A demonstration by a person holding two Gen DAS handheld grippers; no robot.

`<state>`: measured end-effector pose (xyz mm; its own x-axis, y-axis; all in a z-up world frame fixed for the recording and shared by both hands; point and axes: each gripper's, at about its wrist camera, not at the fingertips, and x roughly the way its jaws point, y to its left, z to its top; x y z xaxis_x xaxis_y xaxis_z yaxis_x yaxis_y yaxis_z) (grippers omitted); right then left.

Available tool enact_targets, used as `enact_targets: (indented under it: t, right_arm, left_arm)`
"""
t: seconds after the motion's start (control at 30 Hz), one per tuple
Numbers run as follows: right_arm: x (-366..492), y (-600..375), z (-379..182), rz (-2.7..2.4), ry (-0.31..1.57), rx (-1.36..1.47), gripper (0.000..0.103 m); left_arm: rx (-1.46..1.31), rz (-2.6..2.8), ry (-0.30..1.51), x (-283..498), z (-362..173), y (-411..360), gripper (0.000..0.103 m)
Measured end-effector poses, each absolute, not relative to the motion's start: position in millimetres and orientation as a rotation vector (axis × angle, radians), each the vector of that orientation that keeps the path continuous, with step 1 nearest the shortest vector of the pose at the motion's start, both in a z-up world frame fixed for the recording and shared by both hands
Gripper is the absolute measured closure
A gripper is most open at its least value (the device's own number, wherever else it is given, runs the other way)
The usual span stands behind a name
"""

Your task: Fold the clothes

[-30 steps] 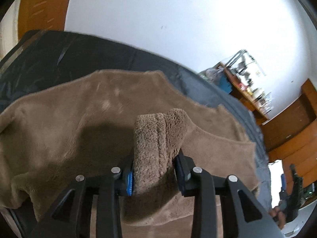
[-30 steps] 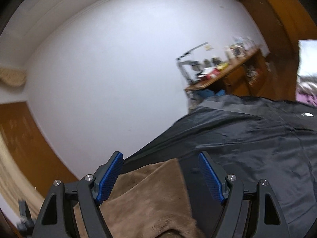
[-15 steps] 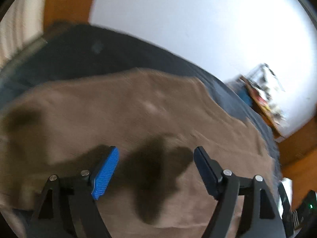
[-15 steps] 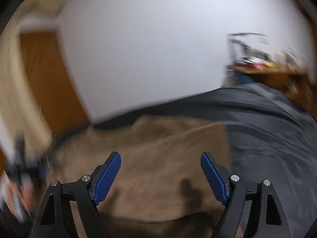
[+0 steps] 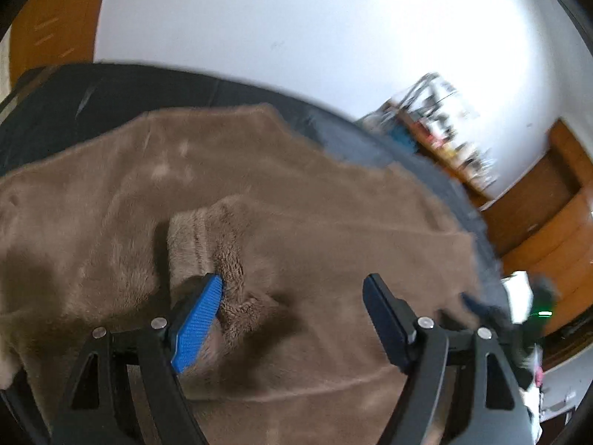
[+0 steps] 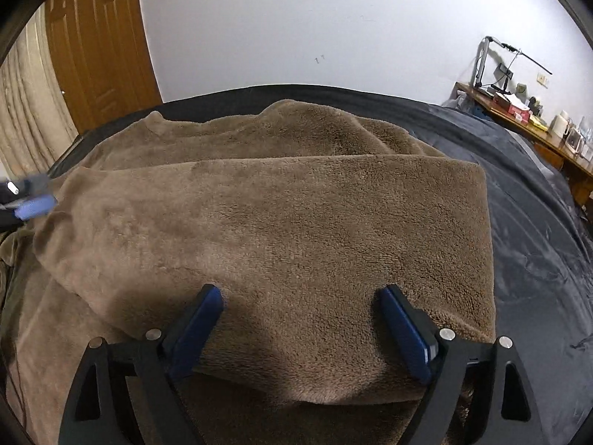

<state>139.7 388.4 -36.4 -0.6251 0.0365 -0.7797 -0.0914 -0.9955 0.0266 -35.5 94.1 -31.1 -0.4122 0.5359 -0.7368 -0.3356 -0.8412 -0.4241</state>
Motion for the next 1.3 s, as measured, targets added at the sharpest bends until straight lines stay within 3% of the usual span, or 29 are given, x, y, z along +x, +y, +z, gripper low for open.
enact_targets:
  t: [0.27,0.4,0.8,1.17,1.3]
  right_arm:
    - [136,392,-37,2.763,0.089,-1.327,0.013]
    - [136,393,-38,2.763,0.091,-1.331,0.013]
    - [135,393,-39,2.776,0.103,-1.338,0.008]
    - [137,392,-39,2.770,0.082,-1.336,0.007]
    - [137,391,-39,2.768,0.078,-1.335,0.007]
  left_arm:
    - [-1.247,2.364,-0.035,-27,-42,121,0.022]
    - [-1.233,2.387,-0.023,-27,-43,124,0.022]
    - [-1.184,2.529,-0.220,39,1,35,0.022]
    - [-1.247,2.861,-0.388,133,3,-156,0.022]
    - [-1.288,2.923,-0.594,159,-14,-220,0.022]
